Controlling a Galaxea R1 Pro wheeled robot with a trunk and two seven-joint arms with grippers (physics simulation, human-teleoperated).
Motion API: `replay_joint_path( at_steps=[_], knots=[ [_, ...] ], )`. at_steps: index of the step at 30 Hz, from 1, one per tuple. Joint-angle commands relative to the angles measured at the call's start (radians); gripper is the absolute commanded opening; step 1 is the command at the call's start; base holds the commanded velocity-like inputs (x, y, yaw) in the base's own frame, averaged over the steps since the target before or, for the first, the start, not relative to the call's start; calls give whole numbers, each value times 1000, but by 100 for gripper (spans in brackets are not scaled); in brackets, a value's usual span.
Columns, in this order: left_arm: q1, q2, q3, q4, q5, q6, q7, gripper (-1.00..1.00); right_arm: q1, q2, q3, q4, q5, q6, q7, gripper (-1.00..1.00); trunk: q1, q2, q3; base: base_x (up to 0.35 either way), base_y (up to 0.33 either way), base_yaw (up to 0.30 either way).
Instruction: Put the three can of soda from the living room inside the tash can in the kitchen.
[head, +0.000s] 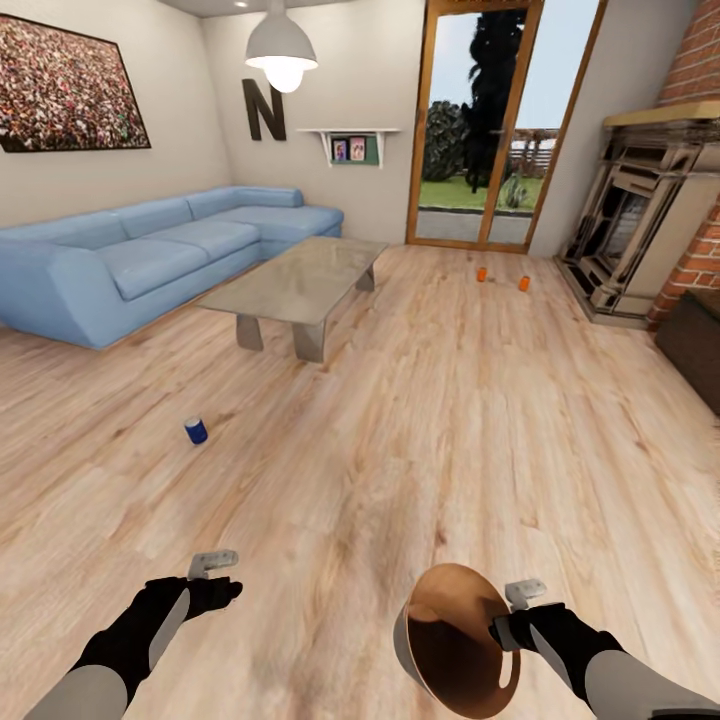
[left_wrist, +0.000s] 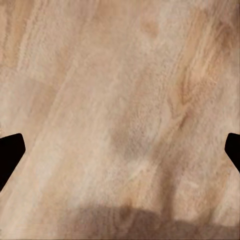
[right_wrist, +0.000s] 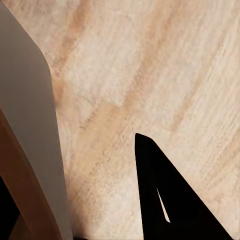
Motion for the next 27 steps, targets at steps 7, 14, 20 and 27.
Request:
replay_joint_path(
  at_steps=[7,14,20,27],
  knots=[
    [0,0,0,0,0,0,0,100,0,0,-6,-1,-10,1,5,-100,0,0,3,159,287,-245],
    [0,0,0,0,0,0,0,100,0,0,-6,-1,-10,1,5,-100,0,0,7,123,297,-245],
    [0,0,0,0,0,0,0,100,0,1,-5,-1,-10,1,5,-100,0,0,10,96,302,-242],
    [0,0,0,0,0,0,0,100,0,2,-5,1,-9,1,4,-100,0,0,11,73,305,-113]
  ],
)
